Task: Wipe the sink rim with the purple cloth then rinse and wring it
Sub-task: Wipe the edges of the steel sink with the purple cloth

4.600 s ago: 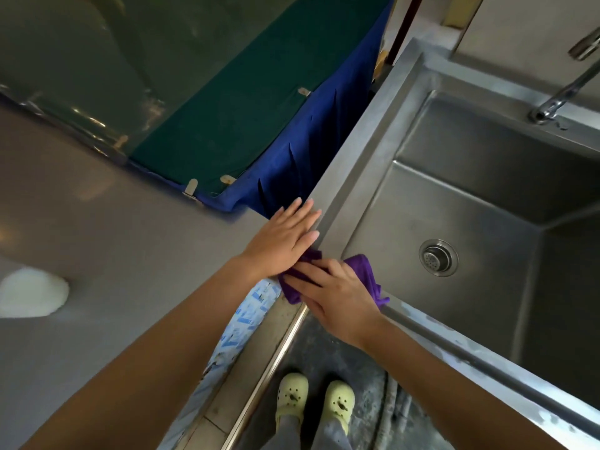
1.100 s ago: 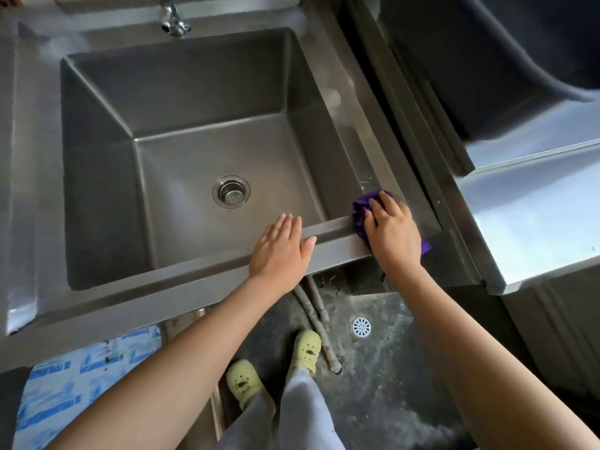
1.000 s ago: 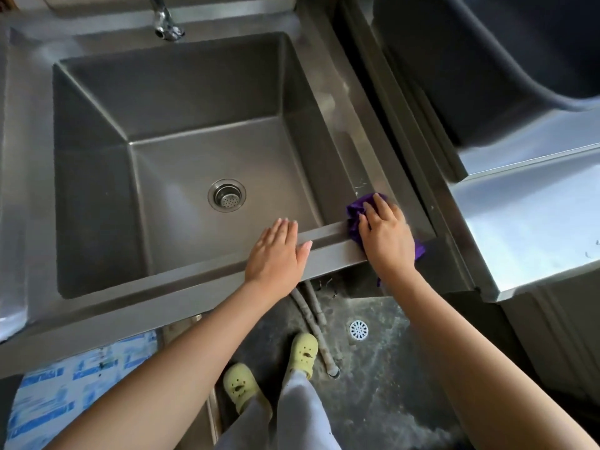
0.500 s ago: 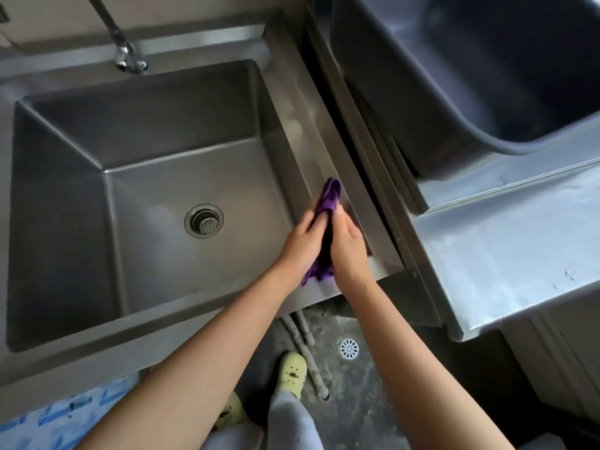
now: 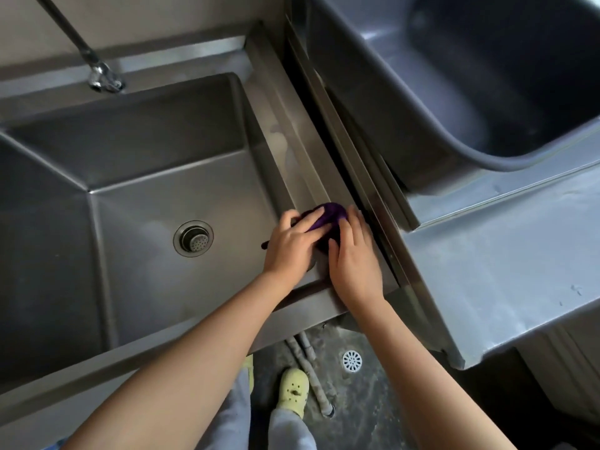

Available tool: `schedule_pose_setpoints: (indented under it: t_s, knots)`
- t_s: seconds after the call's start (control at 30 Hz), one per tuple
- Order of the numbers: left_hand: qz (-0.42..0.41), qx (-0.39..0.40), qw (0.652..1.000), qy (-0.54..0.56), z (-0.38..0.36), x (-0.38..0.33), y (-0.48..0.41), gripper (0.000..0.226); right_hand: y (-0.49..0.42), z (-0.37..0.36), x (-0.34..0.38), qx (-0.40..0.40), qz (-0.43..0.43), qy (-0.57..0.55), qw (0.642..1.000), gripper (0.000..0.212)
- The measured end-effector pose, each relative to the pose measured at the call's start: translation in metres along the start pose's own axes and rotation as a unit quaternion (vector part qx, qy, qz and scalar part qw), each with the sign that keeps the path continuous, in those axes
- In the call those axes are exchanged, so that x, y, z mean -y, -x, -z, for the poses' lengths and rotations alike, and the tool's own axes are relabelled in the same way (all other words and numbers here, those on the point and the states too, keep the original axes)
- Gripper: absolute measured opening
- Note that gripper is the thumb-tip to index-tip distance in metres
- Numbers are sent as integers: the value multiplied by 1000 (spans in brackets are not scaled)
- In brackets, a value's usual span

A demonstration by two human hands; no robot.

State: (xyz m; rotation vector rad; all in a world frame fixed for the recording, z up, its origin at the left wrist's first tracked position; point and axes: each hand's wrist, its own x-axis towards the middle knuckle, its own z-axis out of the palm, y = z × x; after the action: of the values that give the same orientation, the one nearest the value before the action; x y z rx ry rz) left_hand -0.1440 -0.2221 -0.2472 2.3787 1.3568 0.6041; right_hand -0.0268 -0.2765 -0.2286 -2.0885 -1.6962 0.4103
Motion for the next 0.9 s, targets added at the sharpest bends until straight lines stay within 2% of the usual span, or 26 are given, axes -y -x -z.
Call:
schedule_pose_setpoints:
  t_s: [0.1,0.27,0.33,0.43,0.57,0.77,0.9]
  knots:
    - [2,-8,1000,-6,1,11,-13,39,-25,-4,4,-26,-3,-24,999,30]
    - [32,-3,999,-18,12,35,-54,33,-50,-15,4,-14,23,-8,1000,53]
    - [36,5,999,-22,16,47,-69,34,-50,-21,2,8,32,41,999,60]
    - [40,10,999,-7,17,62,-87,36,-54,-27,0,32,42,146,988,58]
    - [49,10,999,-6,18,79,-109,38,-75,-31,9,39,31,209,977,62]
    - [51,2,999,-11,22,101,-140,38,-126,-31,28,80,57,197,976,63]
    - [83,4,997,0,19,119,-160,37,-151,-39,41,85,40,200,975,65]
